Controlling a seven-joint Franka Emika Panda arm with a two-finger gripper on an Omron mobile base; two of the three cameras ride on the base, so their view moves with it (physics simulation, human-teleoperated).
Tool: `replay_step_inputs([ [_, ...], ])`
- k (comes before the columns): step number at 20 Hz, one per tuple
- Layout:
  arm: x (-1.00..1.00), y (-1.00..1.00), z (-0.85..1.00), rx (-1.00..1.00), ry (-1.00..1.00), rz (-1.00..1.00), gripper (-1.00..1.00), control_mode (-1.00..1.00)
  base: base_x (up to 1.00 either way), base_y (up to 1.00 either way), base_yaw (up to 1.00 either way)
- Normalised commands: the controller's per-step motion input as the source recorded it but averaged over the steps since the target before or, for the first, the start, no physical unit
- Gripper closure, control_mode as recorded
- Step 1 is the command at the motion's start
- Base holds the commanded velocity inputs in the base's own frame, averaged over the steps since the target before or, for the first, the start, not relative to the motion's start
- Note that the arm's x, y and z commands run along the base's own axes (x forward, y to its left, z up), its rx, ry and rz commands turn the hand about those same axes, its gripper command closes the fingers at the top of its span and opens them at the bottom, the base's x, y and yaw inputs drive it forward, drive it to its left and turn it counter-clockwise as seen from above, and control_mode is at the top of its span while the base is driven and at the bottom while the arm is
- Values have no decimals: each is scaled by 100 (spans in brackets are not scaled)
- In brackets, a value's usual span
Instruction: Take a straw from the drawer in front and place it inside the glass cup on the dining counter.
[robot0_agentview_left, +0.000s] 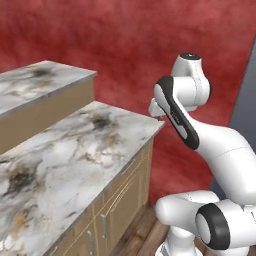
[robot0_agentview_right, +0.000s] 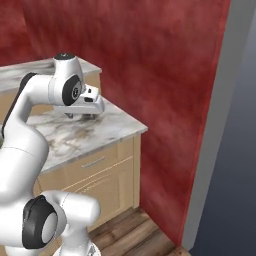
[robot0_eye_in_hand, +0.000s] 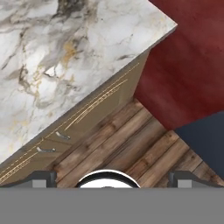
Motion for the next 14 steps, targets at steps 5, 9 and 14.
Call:
replay_step_inputs([
  [5,0,0,0,0,0,0,-100,100,-7,40,-22],
  [9,0,0,0,0,0,0,-100,100,-12,37,-22],
  [14,0,0,0,0,0,0,-100,100,-13,42,-22],
])
